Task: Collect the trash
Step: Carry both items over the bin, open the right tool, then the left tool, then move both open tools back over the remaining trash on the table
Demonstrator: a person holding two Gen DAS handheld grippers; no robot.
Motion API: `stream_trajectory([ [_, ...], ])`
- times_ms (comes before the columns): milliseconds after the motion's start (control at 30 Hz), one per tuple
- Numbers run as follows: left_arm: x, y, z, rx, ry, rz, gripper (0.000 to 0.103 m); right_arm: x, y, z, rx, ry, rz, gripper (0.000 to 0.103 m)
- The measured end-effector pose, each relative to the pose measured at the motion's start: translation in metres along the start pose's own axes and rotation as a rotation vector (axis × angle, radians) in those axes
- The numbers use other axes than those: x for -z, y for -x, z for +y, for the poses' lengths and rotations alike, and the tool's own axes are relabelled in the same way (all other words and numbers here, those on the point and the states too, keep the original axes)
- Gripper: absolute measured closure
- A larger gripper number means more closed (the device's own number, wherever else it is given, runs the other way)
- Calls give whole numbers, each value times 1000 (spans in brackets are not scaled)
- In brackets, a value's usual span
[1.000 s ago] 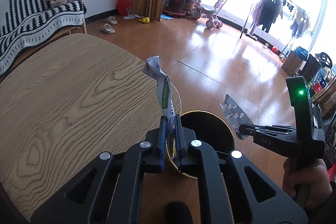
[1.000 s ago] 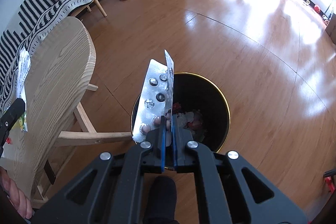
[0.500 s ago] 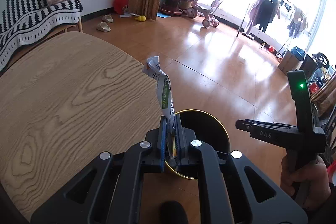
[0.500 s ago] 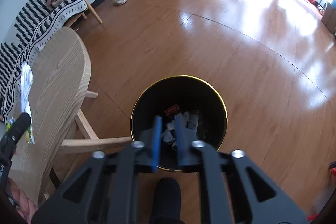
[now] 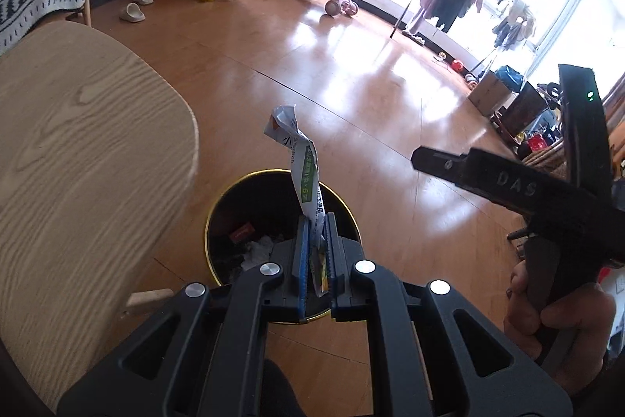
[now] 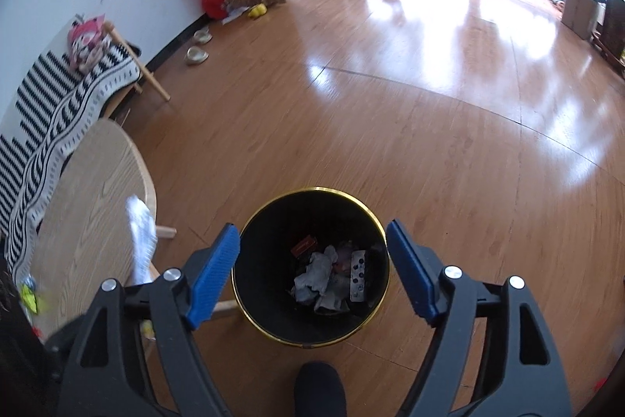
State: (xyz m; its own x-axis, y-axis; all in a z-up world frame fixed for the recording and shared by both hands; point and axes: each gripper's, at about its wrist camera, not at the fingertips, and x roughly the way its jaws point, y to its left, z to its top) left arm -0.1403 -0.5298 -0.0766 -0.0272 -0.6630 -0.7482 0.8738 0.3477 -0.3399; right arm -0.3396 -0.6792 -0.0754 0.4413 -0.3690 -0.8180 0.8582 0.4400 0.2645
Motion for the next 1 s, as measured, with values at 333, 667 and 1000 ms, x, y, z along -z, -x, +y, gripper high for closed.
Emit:
stream_trajectory([
  [333, -4, -17, -7, 32, 1, -2, 93, 1, 13, -10, 4, -34, -24, 22],
  [667, -5, 17, 16, -33, 54, -70, 27, -1, 21, 31, -37, 29, -28, 13],
  [1000, 4, 143, 121, -275, 246, -274, 12, 9, 25, 154, -124, 221, -46, 8],
])
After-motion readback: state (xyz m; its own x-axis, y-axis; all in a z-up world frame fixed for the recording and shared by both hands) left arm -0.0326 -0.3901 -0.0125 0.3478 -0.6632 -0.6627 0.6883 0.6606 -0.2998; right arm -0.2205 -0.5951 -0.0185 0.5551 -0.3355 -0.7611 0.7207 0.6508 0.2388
